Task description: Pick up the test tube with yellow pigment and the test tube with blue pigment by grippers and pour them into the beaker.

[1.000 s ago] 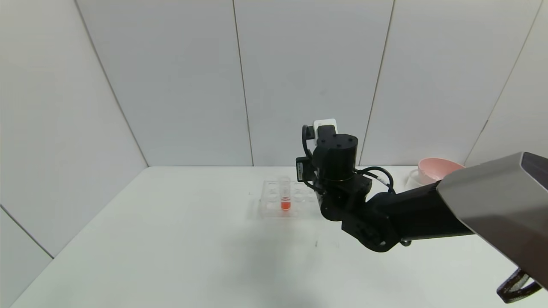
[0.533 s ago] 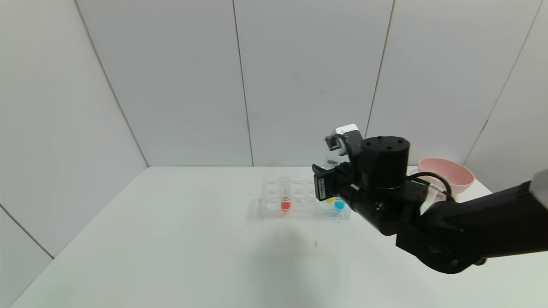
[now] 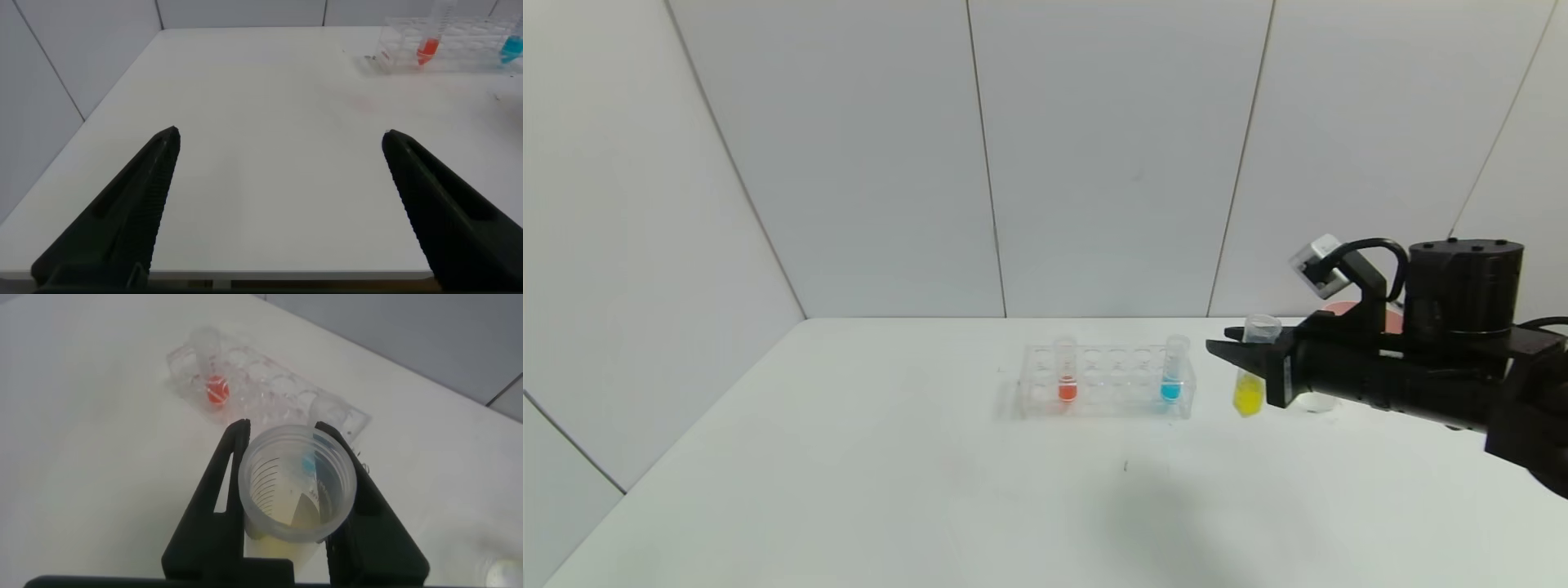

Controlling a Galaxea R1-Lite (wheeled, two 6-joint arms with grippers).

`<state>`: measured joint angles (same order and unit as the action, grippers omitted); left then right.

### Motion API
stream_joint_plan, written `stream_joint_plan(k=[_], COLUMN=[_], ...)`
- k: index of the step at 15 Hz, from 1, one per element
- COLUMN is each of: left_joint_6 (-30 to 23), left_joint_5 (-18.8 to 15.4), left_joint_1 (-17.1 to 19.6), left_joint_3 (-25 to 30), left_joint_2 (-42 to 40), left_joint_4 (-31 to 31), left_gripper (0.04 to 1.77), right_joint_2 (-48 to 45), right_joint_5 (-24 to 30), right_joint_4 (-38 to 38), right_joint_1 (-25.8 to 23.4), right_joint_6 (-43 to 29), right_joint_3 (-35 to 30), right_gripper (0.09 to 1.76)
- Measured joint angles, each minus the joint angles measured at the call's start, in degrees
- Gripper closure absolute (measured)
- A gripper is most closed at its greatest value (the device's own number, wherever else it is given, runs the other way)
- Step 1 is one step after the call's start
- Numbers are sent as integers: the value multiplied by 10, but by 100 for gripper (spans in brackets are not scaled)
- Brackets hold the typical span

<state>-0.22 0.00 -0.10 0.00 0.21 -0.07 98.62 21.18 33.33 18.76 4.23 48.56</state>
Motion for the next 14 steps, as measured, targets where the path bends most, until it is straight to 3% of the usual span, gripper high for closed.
stream_joint_plan(k=[3, 6, 11, 14], left_joint_6=[0, 0, 0, 0], left_joint_5=[0, 0, 0, 0], left_joint_1=[0, 0, 0, 0], left_joint_3=[0, 0, 0, 0], left_joint_2=[0, 0, 0, 0], left_joint_4=[0, 0, 0, 0], left_gripper=[5, 5, 5, 5], right_joint_2=[-45, -66, -44, -12], right_joint_5=[121, 192, 209, 207], right_joint_4=[-131, -208, -345, -425], right_joint_1=[-96, -182, -271, -299], right_joint_6=[73, 122, 231, 280], right_joint_3=[-3, 34, 143, 216], right_gripper=[125, 125, 125, 125])
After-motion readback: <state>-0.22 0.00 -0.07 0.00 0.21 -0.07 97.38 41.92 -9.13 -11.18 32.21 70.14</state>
